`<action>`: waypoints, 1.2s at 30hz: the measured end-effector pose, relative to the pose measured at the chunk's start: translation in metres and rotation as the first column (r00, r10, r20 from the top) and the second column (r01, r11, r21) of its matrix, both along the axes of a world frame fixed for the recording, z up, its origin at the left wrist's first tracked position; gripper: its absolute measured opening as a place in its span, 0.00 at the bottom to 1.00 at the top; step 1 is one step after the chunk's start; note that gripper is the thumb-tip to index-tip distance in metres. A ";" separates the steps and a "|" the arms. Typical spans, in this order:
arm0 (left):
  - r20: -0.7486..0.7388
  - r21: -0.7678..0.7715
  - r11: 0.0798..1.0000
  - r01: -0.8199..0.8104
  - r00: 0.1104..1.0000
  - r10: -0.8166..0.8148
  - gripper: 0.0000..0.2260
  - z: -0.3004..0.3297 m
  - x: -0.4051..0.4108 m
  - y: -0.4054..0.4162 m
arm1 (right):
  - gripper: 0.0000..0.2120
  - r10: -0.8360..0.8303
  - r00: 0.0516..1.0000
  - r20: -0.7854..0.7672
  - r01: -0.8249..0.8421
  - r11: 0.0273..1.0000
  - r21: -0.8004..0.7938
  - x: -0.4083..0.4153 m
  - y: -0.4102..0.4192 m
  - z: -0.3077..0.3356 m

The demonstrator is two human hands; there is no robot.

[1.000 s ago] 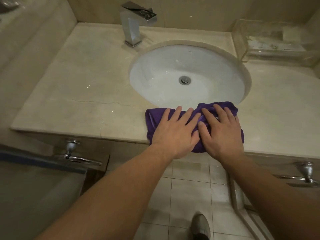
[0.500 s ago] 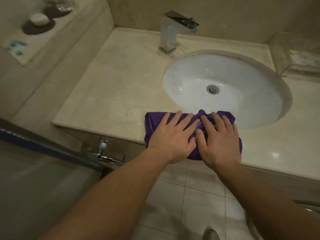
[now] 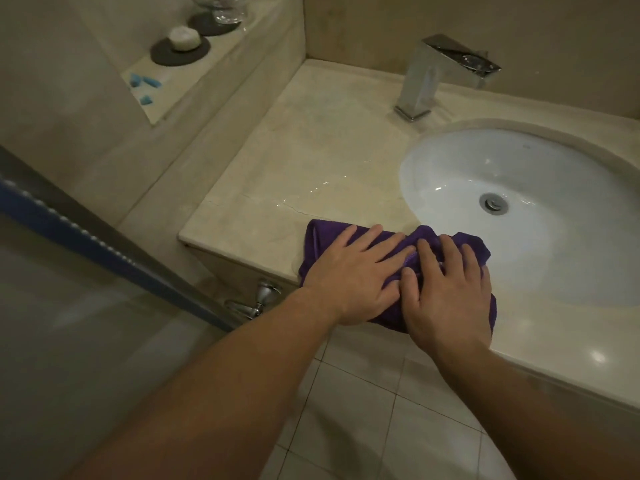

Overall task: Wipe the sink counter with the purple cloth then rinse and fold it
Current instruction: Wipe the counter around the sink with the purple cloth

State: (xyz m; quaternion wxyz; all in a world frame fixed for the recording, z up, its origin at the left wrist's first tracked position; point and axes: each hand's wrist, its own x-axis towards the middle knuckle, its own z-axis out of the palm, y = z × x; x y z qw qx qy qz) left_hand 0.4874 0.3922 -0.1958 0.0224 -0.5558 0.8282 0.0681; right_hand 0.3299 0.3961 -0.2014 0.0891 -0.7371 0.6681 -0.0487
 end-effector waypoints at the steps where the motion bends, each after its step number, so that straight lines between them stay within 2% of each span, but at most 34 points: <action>1: 0.001 0.004 1.000 0.003 1.000 -0.003 0.26 0.000 0.004 -0.001 | 0.32 0.001 1.000 -0.001 -0.001 1.000 0.000 0.004 -0.001 0.000; 11: 0.003 0.015 1.000 0.000 1.000 0.000 0.28 -0.001 0.039 -0.008 | 0.29 0.023 0.999 -0.028 -0.022 0.999 0.034 0.038 -0.008 0.001; 16: 0.011 0.011 1.000 0.003 1.000 -0.004 0.30 0.000 0.055 -0.012 | 0.33 0.027 1.000 -0.007 -0.027 0.999 0.021 0.055 -0.011 0.003; 36: -0.027 -0.008 1.000 -0.003 1.000 0.003 0.32 0.001 0.102 -0.026 | 0.33 0.058 0.998 0.020 -0.058 0.998 0.007 0.098 -0.027 0.001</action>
